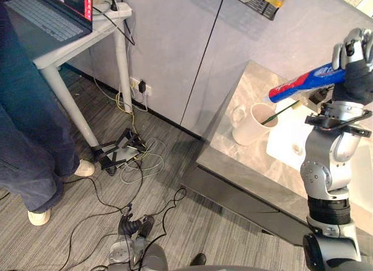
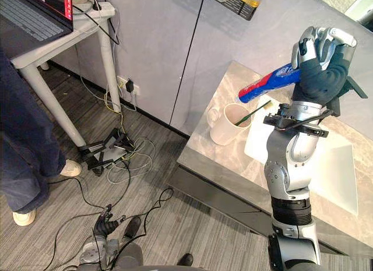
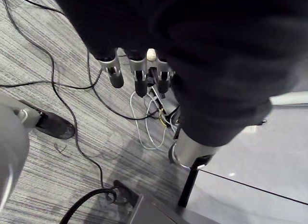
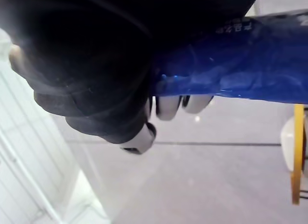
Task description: Organize washtable
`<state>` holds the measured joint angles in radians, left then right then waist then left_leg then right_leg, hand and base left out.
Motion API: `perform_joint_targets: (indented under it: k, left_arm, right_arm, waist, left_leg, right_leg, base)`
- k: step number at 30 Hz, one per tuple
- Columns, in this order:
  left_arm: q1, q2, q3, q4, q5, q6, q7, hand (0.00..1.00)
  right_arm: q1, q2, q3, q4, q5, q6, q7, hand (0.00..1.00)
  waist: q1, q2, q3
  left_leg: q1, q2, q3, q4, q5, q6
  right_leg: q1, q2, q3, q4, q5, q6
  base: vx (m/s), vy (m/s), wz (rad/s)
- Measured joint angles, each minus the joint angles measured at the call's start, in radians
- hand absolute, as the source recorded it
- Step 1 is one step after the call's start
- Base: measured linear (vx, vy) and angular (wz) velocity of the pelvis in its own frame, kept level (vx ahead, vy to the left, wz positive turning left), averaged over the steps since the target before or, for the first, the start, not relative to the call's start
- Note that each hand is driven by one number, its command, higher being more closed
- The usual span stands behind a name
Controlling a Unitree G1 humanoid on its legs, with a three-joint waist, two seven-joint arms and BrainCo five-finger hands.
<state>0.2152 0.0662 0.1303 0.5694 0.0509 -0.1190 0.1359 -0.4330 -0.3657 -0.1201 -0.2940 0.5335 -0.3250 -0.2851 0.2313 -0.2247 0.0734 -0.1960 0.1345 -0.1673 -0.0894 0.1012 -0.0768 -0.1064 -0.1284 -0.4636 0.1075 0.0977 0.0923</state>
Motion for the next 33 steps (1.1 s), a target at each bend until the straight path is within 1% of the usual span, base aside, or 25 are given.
perform_joint_targets:
  k: [4,7,13,16,23,27,30,33]
  left_arm:
    - [-0.005,0.0,0.003,-0.01,0.0,-0.003,0.0,0.0]
    - [-0.016,0.0,0.002,-0.011,0.0,-0.004,0.001,0.0]
    - [-0.021,-0.001,-0.006,-0.038,0.0,-0.003,0.009,0.0]
    - [-0.022,-0.002,-0.012,-0.053,0.0,-0.003,0.019,0.0]
    - [-0.02,-0.005,-0.015,-0.07,0.001,-0.003,0.02,0.0]
    - [-0.02,-0.005,-0.016,-0.071,0.001,-0.002,0.02,0.0]
    - [-0.02,-0.007,-0.019,-0.079,0.001,-0.002,0.02,0.0]
    - [-0.021,-0.015,-0.02,-0.096,0.001,-0.002,0.019,0.0]
  right_arm:
    - [0.011,0.008,-0.001,-0.006,-0.03,0.001,-0.01,1.0]
    - [0.016,0.016,-0.001,-0.014,-0.033,0.001,-0.02,1.0]
    - [0.116,0.07,-0.002,-0.095,-0.036,0.017,-0.023,1.0]
    - [0.147,0.088,-0.003,-0.109,-0.038,0.019,-0.024,1.0]
    - [0.178,0.091,-0.012,-0.127,-0.064,0.02,-0.024,1.0]
    - [0.203,0.12,-0.034,-0.144,-0.064,0.02,-0.026,1.0]
    - [0.205,0.122,-0.038,-0.154,-0.064,0.02,-0.026,1.0]
    - [0.207,0.123,-0.039,-0.159,-0.064,0.021,-0.026,1.0]
  waist:
    - [0.0,-0.008,0.026]
    - [0.002,-0.009,0.05]
    - [0.004,-0.016,0.081]
    - [0.004,-0.016,0.085]
    - [0.006,-0.005,0.093]
    - [0.006,0.003,0.099]
    - [0.006,0.01,0.104]
    - [0.006,0.015,0.108]
  left_leg:
    - [-0.001,-0.008,-0.001,0.001,0.0,0.0]
    - [-0.004,-0.009,-0.001,0.001,0.0,0.001]
    - [-0.019,0.0,0.0,0.015,-0.003,0.002]
    - [-0.024,0.001,-0.001,0.022,-0.009,0.004]
    - [-0.041,0.002,0.0,0.075,-0.044,-0.001]
    - [-0.055,-0.001,-0.001,0.108,-0.062,-0.001]
    - [-0.063,-0.002,-0.001,0.127,-0.072,-0.001]
    - [-0.072,-0.012,-0.001,0.144,-0.081,-0.001]
  right_leg:
    - [-0.004,-0.012,-0.003,0.016,-0.011,0.009]
    - [-0.008,-0.017,-0.003,0.029,-0.018,0.019]
    - [-0.023,-0.015,-0.012,0.051,-0.018,0.019]
    - [-0.023,-0.015,-0.024,0.052,-0.018,0.019]
    - [-0.024,-0.016,-0.031,0.066,-0.018,0.019]
    - [-0.023,-0.017,-0.035,0.068,-0.018,0.019]
    - [-0.023,-0.019,-0.04,0.072,-0.019,0.018]
    - [-0.023,-0.031,-0.054,0.074,-0.028,0.014]
  base:
    - [-0.01,0.008,0.05]
    - [0.0,-0.013,0.05]
    - [0.04,-0.018,0.02]
    - [0.06,-0.014,0.02]
    - [0.06,-0.01,-0.01]
    - [0.06,-0.006,0.0]
    - [0.05,0.004,0.01]
    - [0.04,0.007,0.04]
